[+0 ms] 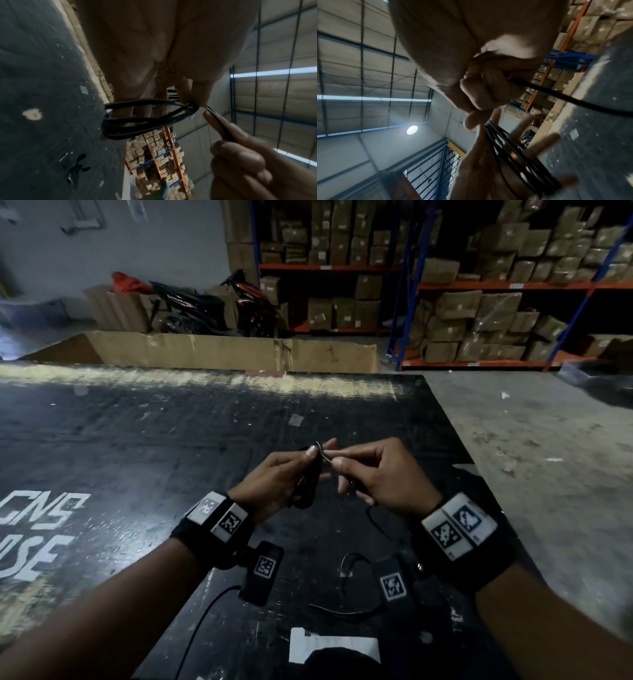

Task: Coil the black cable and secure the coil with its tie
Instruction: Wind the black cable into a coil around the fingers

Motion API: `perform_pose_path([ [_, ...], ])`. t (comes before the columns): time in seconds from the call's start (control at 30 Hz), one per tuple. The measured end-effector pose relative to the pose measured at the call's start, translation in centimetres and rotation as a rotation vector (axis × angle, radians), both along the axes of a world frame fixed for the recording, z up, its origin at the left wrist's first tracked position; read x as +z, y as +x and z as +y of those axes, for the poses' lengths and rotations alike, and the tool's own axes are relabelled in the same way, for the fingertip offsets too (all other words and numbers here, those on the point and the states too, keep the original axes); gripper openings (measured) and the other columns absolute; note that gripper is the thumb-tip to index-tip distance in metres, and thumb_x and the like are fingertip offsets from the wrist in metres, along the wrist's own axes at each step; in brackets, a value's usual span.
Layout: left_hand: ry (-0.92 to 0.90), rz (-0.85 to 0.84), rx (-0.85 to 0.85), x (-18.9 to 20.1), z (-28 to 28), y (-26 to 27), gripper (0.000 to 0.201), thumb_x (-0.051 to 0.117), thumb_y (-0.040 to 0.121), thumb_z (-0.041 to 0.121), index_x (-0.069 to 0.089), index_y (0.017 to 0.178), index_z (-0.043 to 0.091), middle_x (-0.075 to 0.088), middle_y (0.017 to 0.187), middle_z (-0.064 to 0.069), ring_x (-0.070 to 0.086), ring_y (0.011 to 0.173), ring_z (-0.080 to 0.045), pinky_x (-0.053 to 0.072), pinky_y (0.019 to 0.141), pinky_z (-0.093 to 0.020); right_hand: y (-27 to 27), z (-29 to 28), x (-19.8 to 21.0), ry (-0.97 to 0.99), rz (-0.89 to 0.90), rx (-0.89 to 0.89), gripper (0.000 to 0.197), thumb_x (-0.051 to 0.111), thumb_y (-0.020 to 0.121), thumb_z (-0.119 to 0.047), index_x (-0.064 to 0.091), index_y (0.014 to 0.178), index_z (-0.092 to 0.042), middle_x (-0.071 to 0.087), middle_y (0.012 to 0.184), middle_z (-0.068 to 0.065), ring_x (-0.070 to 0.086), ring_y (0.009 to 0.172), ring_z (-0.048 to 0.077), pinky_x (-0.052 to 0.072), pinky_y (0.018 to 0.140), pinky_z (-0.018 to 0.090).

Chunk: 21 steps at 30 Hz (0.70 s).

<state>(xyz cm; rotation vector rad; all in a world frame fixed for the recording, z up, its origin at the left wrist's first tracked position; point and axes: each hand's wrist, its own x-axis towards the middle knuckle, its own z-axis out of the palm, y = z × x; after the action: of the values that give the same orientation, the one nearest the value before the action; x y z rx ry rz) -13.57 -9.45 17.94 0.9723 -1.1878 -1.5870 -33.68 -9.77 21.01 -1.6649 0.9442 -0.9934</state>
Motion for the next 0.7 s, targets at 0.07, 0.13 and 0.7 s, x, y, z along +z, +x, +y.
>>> perform_pose_path([
  [0.07, 0.012, 0.076, 0.016, 0.5, -0.5, -0.1, 0.040, 0.044, 0.105, 0.032, 0.065, 0.134, 0.014, 0.054, 0.155, -0.003, 0.061, 0.131, -0.025, 0.055, 0.101, -0.043, 0.5, 0.5, -1.7, 0.027, -0.157, -0.022, 0.021, 0.062, 0.096, -0.006, 0.076, 0.113, -0.004, 0.068, 0.064, 0.019, 0.040, 0.032, 0.012, 0.032, 0.035, 0.020],
  [0.13, 0.037, 0.162, 0.021, 0.9, -1.1, -0.1, 0.048, 0.047, 0.100, 0.045, 0.057, 0.144, 0.032, 0.058, 0.152, -0.005, 0.059, 0.135, -0.031, 0.040, 0.115, -0.060, 0.7, 0.9, -3.0, 0.065, -0.243, -0.013, 0.022, 0.062, 0.096, -0.007, 0.076, 0.113, -0.005, 0.067, 0.063, 0.018, 0.039, 0.031, 0.011, 0.031, 0.035, 0.019],
  [0.7, -0.081, 0.663, -0.386, 7.0, 0.5, 1.9, 0.046, 0.038, 0.103, 0.046, 0.050, 0.146, 0.033, 0.026, 0.168, -0.015, 0.026, 0.151, -0.050, 0.024, 0.108, -0.083, -2.0, -0.4, -9.9, 0.503, -0.398, 0.045, 0.029, 0.074, 0.075, -0.020, 0.079, 0.097, -0.003, 0.050, 0.048, -0.002, 0.041, 0.040, 0.005, 0.031, 0.042, 0.017],
])
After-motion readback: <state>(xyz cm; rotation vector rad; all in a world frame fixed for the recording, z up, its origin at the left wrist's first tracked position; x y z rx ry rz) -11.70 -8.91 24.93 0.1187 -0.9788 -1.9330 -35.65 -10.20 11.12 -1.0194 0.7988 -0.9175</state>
